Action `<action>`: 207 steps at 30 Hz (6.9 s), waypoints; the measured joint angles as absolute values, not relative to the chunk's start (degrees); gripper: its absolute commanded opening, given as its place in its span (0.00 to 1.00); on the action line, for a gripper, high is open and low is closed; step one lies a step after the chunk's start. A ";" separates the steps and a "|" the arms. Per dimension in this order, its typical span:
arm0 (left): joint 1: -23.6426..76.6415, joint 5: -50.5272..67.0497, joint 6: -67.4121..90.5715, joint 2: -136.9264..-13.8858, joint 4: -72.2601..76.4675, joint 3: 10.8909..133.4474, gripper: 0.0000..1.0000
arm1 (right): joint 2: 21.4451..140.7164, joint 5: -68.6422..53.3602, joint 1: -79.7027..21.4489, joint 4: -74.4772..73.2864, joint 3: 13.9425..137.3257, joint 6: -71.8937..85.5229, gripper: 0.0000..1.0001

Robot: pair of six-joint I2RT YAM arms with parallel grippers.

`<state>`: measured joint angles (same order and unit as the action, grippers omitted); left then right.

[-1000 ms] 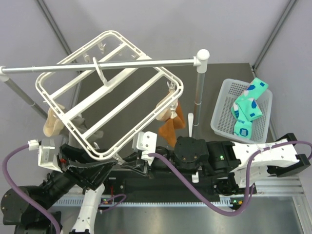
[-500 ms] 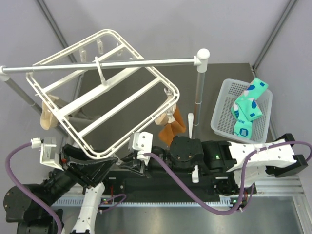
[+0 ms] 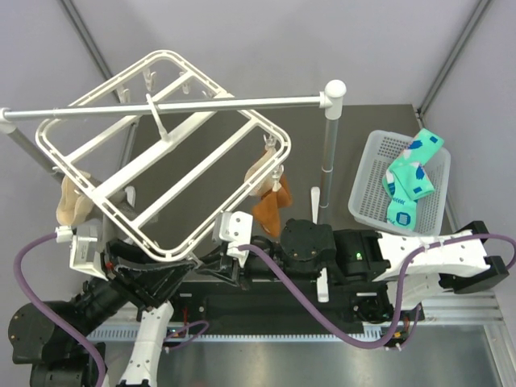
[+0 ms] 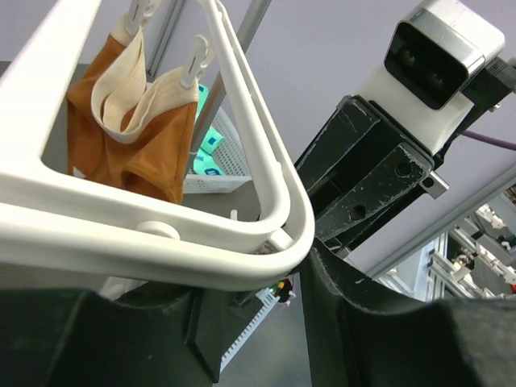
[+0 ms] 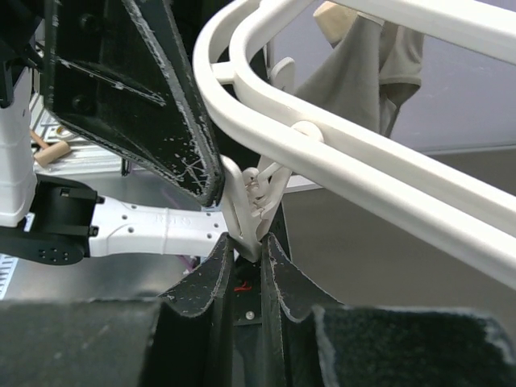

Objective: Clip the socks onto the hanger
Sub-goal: Open the clamp at the hanger, then pick up the sock from the bin.

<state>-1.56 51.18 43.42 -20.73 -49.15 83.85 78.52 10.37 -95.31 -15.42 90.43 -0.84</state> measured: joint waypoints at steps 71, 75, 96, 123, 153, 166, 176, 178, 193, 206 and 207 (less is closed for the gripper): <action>-0.97 42.96 36.91 -20.40 -54.59 83.24 0.00 | 35.27 59.77 -31.18 -26.70 41.08 27.31 0.85; -0.97 42.81 36.69 -20.40 -54.63 83.20 0.00 | 38.26 50.15 -18.26 -20.05 40.95 24.34 0.85; -0.97 42.78 37.08 -20.40 -54.87 82.83 0.00 | 70.02 23.40 9.23 -2.11 41.60 51.62 0.84; -0.97 42.59 37.08 -20.40 -54.96 83.35 0.00 | 90.54 23.40 12.29 3.57 46.33 58.52 0.22; -0.64 42.59 37.08 -20.40 -54.94 83.18 0.00 | 100.31 15.51 12.56 -5.04 63.88 44.73 0.78; -0.64 42.57 37.12 -20.40 -54.92 82.59 0.00 | 102.54 18.74 12.05 -6.20 64.18 42.06 0.00; -0.64 42.59 37.12 -20.40 -54.92 82.59 0.00 | 93.82 25.82 4.69 -13.37 64.29 29.87 0.00; -0.64 42.59 37.12 -20.40 -54.92 82.59 0.00 | 90.11 27.49 1.87 -14.70 64.25 26.81 0.00; -0.32 42.57 37.34 -20.40 -54.87 80.82 0.00 | 75.79 25.34 -3.62 -20.86 46.87 22.33 0.60; -0.32 42.54 37.30 -20.40 -54.89 80.55 0.00 | 70.59 24.80 -1.50 -19.29 46.87 55.37 0.87; -0.32 42.54 37.30 -20.40 -54.89 80.58 0.00 | 70.39 24.84 -1.04 -19.29 46.87 57.63 0.92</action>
